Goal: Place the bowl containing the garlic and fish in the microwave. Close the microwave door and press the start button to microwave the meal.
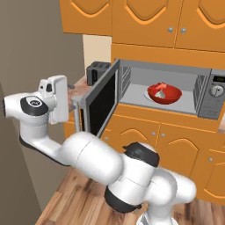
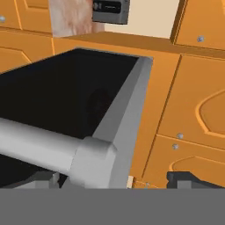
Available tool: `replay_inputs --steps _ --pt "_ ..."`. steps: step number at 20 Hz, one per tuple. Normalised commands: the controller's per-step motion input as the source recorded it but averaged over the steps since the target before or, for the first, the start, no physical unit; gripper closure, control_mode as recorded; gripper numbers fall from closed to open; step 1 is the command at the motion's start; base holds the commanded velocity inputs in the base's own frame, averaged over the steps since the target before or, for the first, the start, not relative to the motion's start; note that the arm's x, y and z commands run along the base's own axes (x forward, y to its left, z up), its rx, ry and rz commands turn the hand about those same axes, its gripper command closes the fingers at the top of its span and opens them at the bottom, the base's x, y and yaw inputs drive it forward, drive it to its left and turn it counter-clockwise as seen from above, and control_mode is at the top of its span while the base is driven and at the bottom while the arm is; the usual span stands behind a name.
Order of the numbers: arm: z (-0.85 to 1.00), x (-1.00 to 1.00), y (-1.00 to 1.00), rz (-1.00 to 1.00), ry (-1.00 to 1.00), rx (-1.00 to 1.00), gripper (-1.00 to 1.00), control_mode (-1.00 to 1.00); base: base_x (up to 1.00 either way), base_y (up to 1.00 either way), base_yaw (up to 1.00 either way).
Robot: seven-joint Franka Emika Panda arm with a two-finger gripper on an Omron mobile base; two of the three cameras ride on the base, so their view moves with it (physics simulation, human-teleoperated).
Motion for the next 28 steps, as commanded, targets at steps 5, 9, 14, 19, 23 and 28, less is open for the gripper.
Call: replay_inputs --steps 5,9,14,19,23,28 --pt "-0.02 -0.19 0.27 -0.09 -0.03 -0.01 -1.0 -1.0 0.0 0.0 0.0" --pt "-0.03 0.12 0.24 -0.13 0.01 0.0 -1.0 -1.0 0.0 0.0 0.0" --pt "-0.14 0.74 -0.31 -0.34 0.14 0.0 -1.0 -1.0 0.0 0.0 0.0" --pt "-0.26 0.02 -0.85 -0.38 0.09 0.01 -1.0 -1.0 0.0 0.0 0.0" --pt "-0.12 -0.72 -1.0 -0.29 0.0 0.07 -1.0 -1.0 0.0 0.0 0.0" --pt "-0.08 -0.77 -1.0 -0.23 0.0 0.11 -1.0 -1.0 0.0 0.0 0.0"
